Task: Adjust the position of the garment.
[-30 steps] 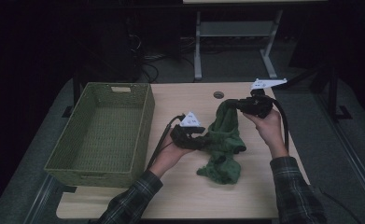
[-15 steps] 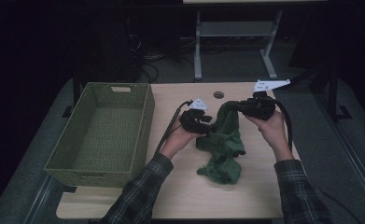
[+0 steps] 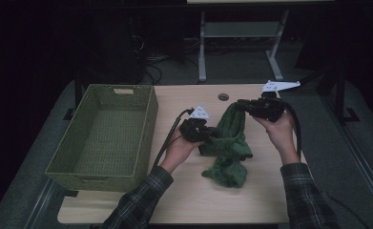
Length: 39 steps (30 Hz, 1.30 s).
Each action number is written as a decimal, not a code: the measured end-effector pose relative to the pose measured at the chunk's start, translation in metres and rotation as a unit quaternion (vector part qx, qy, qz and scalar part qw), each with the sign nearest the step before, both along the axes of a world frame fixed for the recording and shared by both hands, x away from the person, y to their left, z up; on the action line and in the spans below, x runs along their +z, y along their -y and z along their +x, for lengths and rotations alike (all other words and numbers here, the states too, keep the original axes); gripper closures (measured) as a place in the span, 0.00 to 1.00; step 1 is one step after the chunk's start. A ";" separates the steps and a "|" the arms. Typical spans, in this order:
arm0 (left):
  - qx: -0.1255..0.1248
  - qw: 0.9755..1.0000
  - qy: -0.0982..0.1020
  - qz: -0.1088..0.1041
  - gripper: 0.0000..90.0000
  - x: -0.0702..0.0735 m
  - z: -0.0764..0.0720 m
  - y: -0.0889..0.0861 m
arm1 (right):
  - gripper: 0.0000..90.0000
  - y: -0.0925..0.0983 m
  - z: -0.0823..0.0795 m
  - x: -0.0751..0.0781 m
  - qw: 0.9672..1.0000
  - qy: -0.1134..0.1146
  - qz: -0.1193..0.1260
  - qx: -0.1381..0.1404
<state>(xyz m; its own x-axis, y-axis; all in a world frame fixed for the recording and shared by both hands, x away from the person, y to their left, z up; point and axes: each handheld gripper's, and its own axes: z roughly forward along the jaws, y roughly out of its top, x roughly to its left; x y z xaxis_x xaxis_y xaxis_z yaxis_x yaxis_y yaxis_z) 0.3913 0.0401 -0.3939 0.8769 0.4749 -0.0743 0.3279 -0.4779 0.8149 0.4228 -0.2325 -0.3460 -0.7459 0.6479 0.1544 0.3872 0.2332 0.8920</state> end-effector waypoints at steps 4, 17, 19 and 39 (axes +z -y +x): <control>-0.002 1.000 0.000 -0.004 0.95 -0.003 -0.007 -0.002 | 0.70 0.005 -0.015 -0.001 1.000 0.000 0.002 -0.016; -0.021 1.000 0.011 -0.005 0.95 -0.004 -0.016 0.002 | 0.68 -0.010 -0.051 -0.043 0.998 -0.051 -0.039 -0.007; -0.022 1.000 0.012 -0.006 0.95 -0.003 -0.017 0.003 | 0.68 -0.015 -0.045 -0.050 0.996 -0.069 -0.047 -0.015; -0.004 0.999 0.047 -0.003 0.94 0.004 -0.016 -0.004 | 1.00 -0.019 -0.027 -0.060 0.994 -0.063 -0.062 -0.057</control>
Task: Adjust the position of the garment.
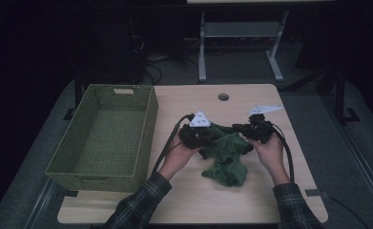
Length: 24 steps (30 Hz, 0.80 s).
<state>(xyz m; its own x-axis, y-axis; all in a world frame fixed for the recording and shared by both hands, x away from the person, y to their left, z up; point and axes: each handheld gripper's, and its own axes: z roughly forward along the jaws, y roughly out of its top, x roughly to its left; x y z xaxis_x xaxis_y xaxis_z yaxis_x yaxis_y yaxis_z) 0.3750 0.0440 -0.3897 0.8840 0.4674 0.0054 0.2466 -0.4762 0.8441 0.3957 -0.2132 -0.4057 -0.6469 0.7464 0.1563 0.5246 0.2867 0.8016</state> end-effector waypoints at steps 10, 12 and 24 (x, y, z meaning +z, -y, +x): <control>-0.029 0.999 0.039 0.002 0.93 0.007 -0.037 -0.005 | 1.00 0.029 -0.067 0.010 0.998 0.052 0.036 0.023; -0.035 0.998 0.042 0.002 0.93 0.005 -0.048 -0.006 | 1.00 0.032 -0.078 0.008 0.998 0.048 0.039 0.027; -0.075 0.997 0.021 0.013 0.92 -0.032 -0.095 -0.020 | 1.00 0.037 -0.132 -0.022 0.999 0.013 0.029 0.033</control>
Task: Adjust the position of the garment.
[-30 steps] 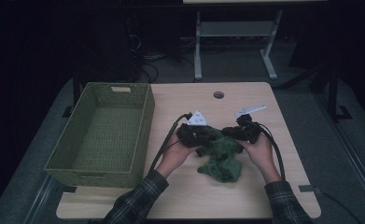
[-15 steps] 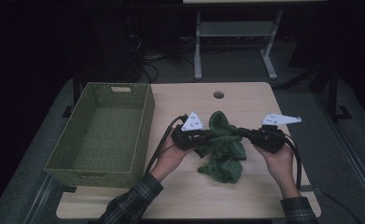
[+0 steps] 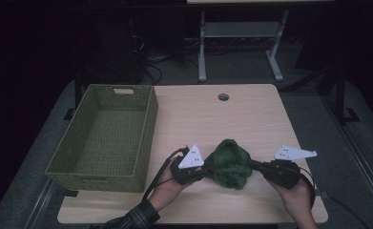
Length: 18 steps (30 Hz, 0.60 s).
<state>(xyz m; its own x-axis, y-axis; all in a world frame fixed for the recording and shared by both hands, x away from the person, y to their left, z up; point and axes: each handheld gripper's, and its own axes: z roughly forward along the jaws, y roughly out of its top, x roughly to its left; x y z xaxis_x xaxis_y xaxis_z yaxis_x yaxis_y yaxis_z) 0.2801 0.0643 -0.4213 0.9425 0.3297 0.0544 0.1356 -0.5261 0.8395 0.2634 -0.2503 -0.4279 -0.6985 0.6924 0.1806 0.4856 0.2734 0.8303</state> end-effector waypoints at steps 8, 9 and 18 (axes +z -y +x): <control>-0.004 1.000 -0.015 0.012 0.90 -0.012 0.000 0.002 | 1.00 0.005 -0.009 -0.017 1.000 -0.025 -0.017 -0.003; -0.001 1.000 -0.005 0.008 0.89 -0.006 0.002 0.002 | 1.00 0.004 -0.008 -0.015 1.000 -0.022 -0.018 -0.003; 0.002 1.000 0.008 -0.027 0.57 0.026 0.029 0.020 | 1.00 -0.002 -0.007 -0.015 0.999 -0.019 -0.026 0.006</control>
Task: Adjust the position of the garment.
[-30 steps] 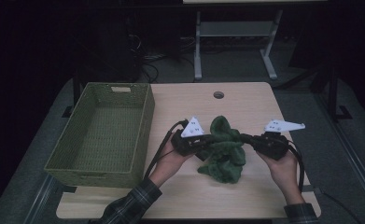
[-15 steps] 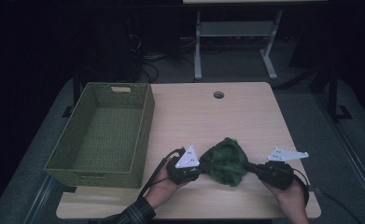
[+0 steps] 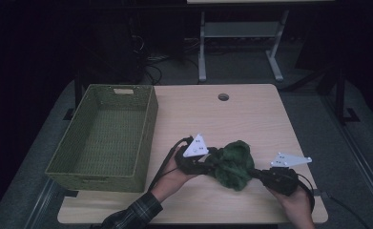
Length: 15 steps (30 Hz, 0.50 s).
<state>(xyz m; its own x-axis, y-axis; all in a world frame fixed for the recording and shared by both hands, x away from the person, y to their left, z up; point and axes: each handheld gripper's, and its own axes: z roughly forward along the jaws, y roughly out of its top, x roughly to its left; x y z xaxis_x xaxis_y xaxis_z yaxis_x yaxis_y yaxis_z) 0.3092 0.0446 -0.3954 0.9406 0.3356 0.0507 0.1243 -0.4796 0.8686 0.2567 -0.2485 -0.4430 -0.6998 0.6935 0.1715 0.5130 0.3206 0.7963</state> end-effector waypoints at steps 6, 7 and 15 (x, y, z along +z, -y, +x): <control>-0.014 1.000 -0.023 0.014 0.77 -0.009 0.014 0.016 | 1.00 0.000 0.001 0.000 1.000 0.002 -0.004 0.003; -0.017 0.999 -0.021 0.018 0.86 -0.010 0.014 0.016 | 1.00 0.000 0.001 -0.001 1.000 0.003 -0.006 0.003; -0.042 0.998 -0.032 0.032 0.97 -0.019 -0.003 0.004 | 1.00 0.002 0.011 -0.004 0.999 0.003 -0.036 -0.008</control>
